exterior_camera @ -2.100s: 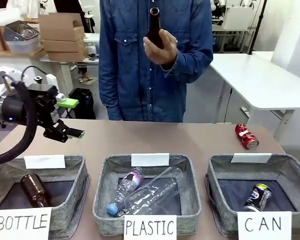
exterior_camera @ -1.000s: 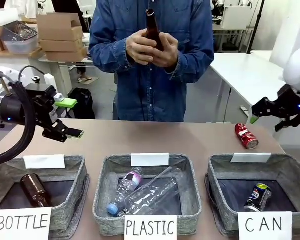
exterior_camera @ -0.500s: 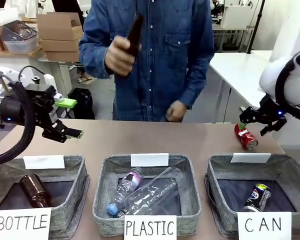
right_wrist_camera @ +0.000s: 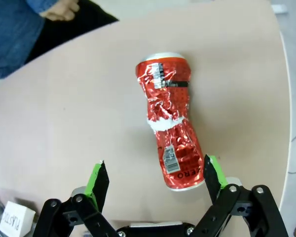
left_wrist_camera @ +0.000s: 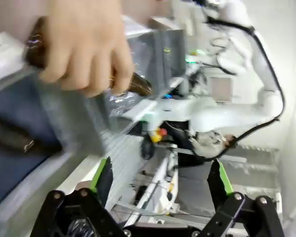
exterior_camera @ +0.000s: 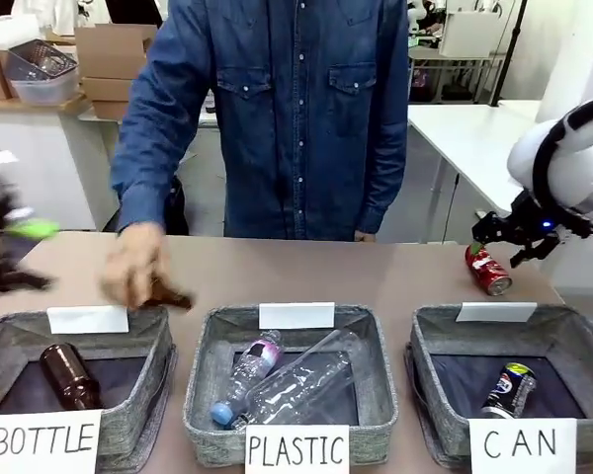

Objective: Sort the can waste into the basket.
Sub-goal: Pick up the can waste from the table and place it in the right Fabric basket.

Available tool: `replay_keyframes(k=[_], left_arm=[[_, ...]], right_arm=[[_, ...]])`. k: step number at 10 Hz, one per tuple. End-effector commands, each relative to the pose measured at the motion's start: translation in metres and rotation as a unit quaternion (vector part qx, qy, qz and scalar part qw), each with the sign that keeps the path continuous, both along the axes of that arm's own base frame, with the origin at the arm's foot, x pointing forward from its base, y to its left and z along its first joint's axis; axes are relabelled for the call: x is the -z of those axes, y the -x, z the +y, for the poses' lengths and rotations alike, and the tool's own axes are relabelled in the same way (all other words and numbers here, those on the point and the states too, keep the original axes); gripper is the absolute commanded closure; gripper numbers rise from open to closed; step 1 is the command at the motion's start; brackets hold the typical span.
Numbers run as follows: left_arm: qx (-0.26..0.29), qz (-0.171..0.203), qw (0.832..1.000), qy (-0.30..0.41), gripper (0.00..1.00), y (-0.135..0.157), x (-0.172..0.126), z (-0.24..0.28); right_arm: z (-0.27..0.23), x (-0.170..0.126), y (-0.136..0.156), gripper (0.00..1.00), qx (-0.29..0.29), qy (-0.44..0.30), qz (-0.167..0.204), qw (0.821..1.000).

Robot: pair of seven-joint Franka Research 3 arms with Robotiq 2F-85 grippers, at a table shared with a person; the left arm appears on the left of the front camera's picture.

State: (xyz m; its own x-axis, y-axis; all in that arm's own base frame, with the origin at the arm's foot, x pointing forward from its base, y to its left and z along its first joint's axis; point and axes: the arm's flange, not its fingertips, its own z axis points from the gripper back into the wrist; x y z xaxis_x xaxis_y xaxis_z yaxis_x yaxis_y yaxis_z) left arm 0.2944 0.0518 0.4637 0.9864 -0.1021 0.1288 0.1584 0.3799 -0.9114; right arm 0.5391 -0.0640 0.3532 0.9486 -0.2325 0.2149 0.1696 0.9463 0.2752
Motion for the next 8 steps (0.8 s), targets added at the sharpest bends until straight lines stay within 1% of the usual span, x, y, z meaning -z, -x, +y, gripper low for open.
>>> replay_keyframes(k=[1,2,3,4,5,8], left_arm=[[-0.104,0.014,0.993,-0.057,0.0,0.035,-0.047,0.11],[-0.156,0.0,0.985,-0.071,0.0,0.053,-0.069,0.158],[-0.205,-0.006,0.974,-0.094,0.0,0.06,-0.08,0.182],[-0.229,-0.026,0.971,-0.07,0.0,0.062,-0.085,0.186],[-0.18,-0.01,0.98,-0.087,0.0,0.086,-0.065,0.18],[-0.18,-0.01,0.98,-0.087,0.0,0.086,-0.065,0.18]], right_arm=[[-0.005,0.004,-0.007,0.0,-0.015,-0.018,-0.002,1.0],[-0.007,0.009,-0.009,0.0,-0.011,-0.02,-0.001,1.0],[-0.008,0.012,-0.012,0.0,-0.014,-0.026,-0.008,1.0],[-0.007,0.016,-0.015,0.0,-0.016,-0.018,-0.01,1.0],[-0.005,0.019,-0.018,0.0,-0.018,-0.008,-0.013,1.0],[-0.004,0.029,-0.032,0.0,-0.019,0.012,-0.042,0.999]])
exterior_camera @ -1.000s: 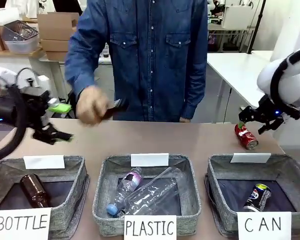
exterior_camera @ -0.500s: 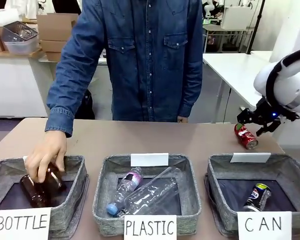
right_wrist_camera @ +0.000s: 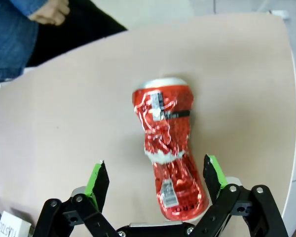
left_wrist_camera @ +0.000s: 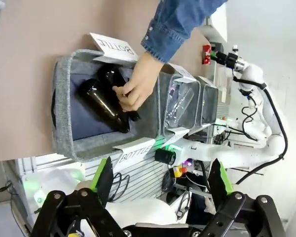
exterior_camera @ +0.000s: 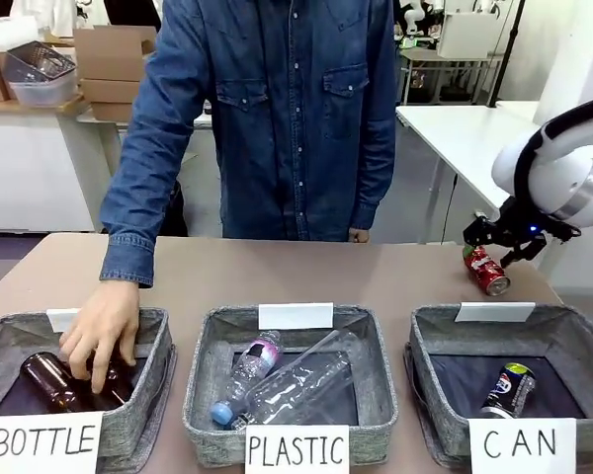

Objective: Sort the can waste into the basket.
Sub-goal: Pick up the can waste from the table and place it in the right Fabric basket.

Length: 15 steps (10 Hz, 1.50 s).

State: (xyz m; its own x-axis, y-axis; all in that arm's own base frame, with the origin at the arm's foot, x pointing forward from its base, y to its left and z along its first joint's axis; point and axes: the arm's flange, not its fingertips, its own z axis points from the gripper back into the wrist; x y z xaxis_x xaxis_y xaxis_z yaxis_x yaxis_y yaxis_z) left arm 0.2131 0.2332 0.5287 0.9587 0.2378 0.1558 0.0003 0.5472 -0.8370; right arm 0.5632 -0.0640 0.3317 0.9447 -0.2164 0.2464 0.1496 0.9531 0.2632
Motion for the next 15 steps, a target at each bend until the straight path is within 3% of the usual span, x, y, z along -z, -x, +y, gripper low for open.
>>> replay_keyframes(k=[1,4,5,6,7,8,9,11,13,14,15], left_arm=[[0.003,0.0,1.0,-0.01,0.0,0.004,0.0,-0.002],[0.003,0.0,1.0,-0.01,0.0,0.004,0.0,-0.002],[0.003,0.0,1.0,-0.01,0.0,0.004,0.0,-0.002],[0.003,0.001,1.0,-0.001,0.0,0.001,0.002,-0.002],[0.008,-0.003,0.999,0.031,0.0,-0.008,0.006,-0.026],[0.028,0.002,0.999,0.04,0.0,-0.018,0.016,-0.054],[0.062,0.017,0.996,0.057,0.0,-0.028,0.027,-0.083],[0.098,0.027,0.992,0.08,0.0,-0.041,0.042,-0.13],[0.098,0.013,0.991,0.092,0.0,-0.048,0.042,-0.176],[0.099,0.034,0.991,0.083,0.0,-0.049,0.044,-0.197],[0.116,0.018,0.989,0.087,0.0,-0.052,0.047,-0.157]], right_arm=[[-0.004,0.014,-0.013,0.0,-0.015,0.008,-0.028,0.999],[-0.001,0.021,-0.021,0.0,-0.022,0.024,-0.027,0.999],[0.0,0.023,-0.021,0.6,-0.025,0.029,-0.023,0.999],[0.0,0.023,-0.021,0.6,-0.025,0.027,-0.018,0.999],[0.0,0.022,-0.021,1.0,-0.028,0.029,-0.014,0.999],[0.0,0.021,-0.021,0.66,-0.028,0.031,-0.013,0.999],[0.0,0.018,-0.021,1.0,-0.03,0.026,-0.011,0.999],[0.0,0.016,-0.02,1.0,-0.032,0.026,-0.007,0.999],[-0.001,0.015,-0.019,1.0,-0.031,0.024,-0.004,0.999],[-0.002,0.014,-0.018,1.0,-0.03,0.025,-0.005,0.999],[-0.002,0.012,-0.016,1.0,-0.029,0.026,-0.007,0.999]])
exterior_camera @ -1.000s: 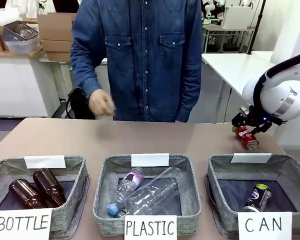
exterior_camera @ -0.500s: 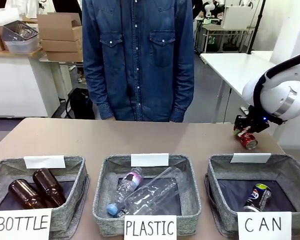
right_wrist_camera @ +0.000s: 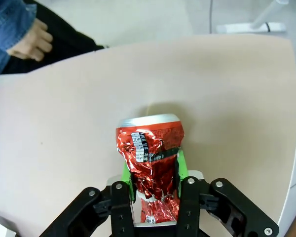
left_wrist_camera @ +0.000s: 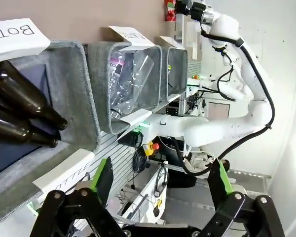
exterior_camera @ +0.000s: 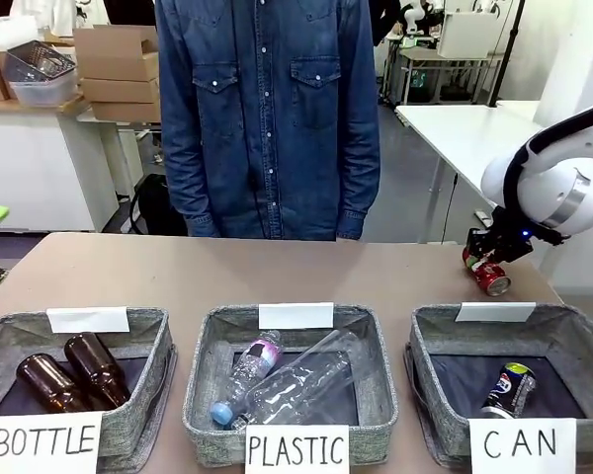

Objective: Sort the can waste into the basket.
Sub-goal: Pick up the can waste from the table and place it in the right Fabric basket.

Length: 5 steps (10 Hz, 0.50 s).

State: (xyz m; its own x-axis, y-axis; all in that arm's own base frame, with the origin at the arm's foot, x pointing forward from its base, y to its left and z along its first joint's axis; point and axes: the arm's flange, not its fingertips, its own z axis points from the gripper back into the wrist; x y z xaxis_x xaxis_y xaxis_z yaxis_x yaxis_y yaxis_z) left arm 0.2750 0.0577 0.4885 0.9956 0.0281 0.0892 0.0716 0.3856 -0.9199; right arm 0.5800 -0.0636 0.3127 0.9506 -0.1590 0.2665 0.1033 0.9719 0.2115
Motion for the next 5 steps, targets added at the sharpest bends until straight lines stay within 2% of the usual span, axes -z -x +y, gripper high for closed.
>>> replay_keyframes(k=[1,3,5], left_arm=[[-0.002,-0.004,1.0,0.001,0.0,0.01,0.007,0.019],[-0.002,-0.004,1.0,0.001,0.0,0.01,0.007,0.019],[-0.002,-0.004,1.0,0.001,0.0,0.01,0.007,0.019]], right_arm=[[-0.002,-0.013,0.003,1.0,-0.008,-0.004,-0.005,1.0],[0.0,-0.036,0.015,1.0,-0.001,0.008,-0.006,1.0],[0.001,-0.091,0.056,1.0,0.017,-0.003,0.011,1.0]])
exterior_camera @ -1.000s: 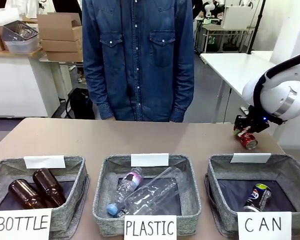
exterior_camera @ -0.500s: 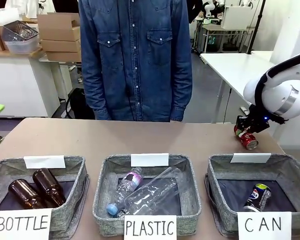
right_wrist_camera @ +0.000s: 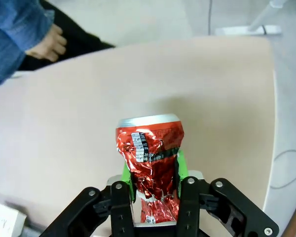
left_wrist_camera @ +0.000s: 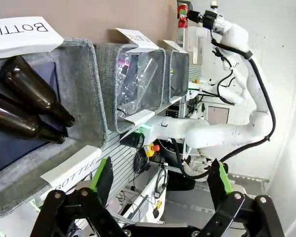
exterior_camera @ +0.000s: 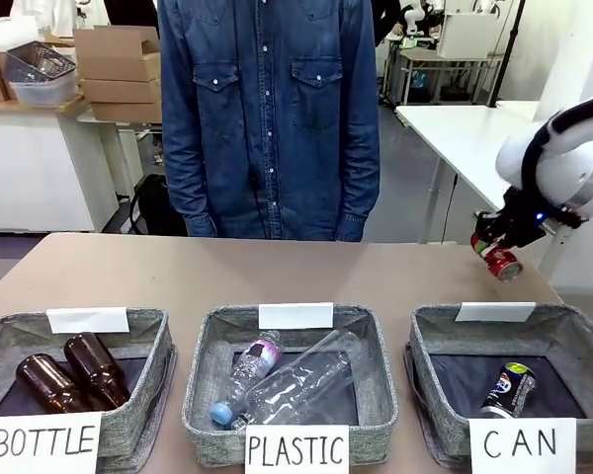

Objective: Sort the can waste into the basket.
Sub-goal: Pick up the can waste from the table and place it in the right Fabric basket.

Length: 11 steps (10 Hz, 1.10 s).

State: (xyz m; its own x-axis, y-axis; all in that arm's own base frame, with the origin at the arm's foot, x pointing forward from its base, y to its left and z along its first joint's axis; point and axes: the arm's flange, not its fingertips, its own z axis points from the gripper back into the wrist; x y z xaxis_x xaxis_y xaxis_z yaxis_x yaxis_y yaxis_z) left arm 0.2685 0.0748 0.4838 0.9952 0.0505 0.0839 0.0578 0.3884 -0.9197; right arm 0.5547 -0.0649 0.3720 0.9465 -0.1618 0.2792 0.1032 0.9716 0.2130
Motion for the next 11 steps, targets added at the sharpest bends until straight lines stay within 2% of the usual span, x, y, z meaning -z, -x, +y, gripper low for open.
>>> replay_keyframes(k=[1,2,3,5,6,8,9,11], left_arm=[[0.009,-0.007,1.0,0.002,0.0,0.003,0.002,0.002],[0.009,-0.007,1.0,0.002,0.0,0.003,0.002,0.002],[0.009,-0.007,1.0,0.002,0.0,0.003,0.002,0.002],[0.009,-0.007,1.0,0.002,0.0,0.003,0.002,0.002],[0.009,-0.007,1.0,0.002,0.0,0.003,0.002,0.002],[0.009,-0.007,1.0,0.002,0.0,0.003,0.002,0.002],[0.009,-0.007,1.0,0.002,0.0,0.003,0.002,0.002],[0.009,-0.007,1.0,0.002,0.0,0.003,0.002,0.002]], right_arm=[[0.004,-0.069,0.068,1.0,0.016,-0.026,0.026,0.999],[0.006,-0.097,0.105,1.0,0.009,-0.053,0.037,0.998],[0.012,-0.118,0.143,1.0,-0.042,-0.088,0.037,0.995],[0.042,-0.13,0.203,1.0,-0.19,-0.102,0.033,0.976],[0.057,-0.122,0.213,1.0,-0.255,-0.087,0.038,0.962],[0.08,-0.106,0.22,1.0,-0.347,-0.076,0.049,0.934],[0.086,-0.1,0.224,1.0,-0.401,-0.069,0.045,0.912],[0.086,-0.098,0.23,1.0,-0.438,-0.082,0.037,0.895]])
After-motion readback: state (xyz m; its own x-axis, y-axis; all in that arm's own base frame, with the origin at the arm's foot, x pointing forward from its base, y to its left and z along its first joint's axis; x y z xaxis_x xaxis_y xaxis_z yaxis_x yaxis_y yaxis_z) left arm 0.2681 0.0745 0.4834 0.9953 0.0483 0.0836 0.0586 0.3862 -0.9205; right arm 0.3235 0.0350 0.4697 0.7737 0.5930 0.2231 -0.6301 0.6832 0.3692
